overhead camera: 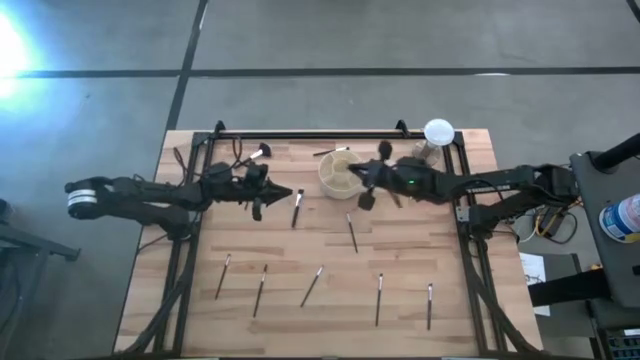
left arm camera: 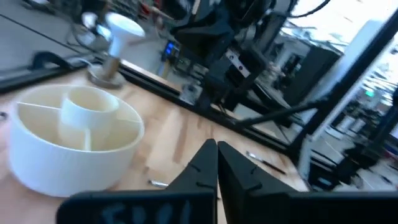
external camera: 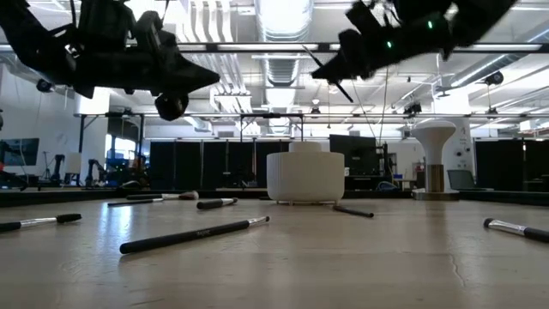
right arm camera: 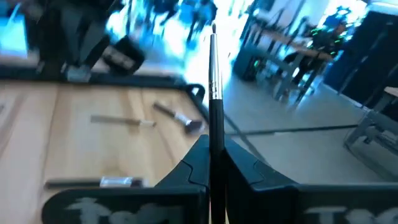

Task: Put items in baskets/containers
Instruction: Put the top black silver liner brush into the pen organizer

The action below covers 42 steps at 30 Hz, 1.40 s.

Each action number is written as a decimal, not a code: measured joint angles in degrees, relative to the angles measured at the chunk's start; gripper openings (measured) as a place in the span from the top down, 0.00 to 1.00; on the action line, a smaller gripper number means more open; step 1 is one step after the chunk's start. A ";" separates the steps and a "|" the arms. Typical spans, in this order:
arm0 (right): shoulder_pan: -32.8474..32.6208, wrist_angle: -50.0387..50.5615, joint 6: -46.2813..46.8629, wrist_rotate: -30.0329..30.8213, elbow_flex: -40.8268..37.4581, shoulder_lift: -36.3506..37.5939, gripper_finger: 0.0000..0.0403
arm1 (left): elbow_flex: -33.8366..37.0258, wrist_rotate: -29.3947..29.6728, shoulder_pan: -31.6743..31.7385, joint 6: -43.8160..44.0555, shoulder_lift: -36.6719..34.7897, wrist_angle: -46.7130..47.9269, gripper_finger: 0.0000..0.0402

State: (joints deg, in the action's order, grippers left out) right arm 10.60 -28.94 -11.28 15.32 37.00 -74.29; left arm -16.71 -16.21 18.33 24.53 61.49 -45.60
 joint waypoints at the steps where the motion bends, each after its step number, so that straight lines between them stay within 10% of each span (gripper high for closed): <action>1: 1.19 -4.62 1.18 -0.73 -2.38 0.07 0.97 | 0.36 0.86 0.04 -0.71 0.16 -0.42 0.99; 19: 12.38 -60.26 18.40 -10.41 -13.15 -28.63 0.97 | 1.42 7.34 0.20 -8.53 0.23 -1.14 1.00; 42: 12.71 -57.99 17.14 -7.82 -9.54 -33.83 0.89 | 1.74 8.70 0.81 -9.46 0.23 -1.03 1.00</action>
State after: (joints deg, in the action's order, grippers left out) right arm 23.31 -86.93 5.86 7.50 27.46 -108.12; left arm -14.96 -7.51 19.14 15.07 61.71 -46.63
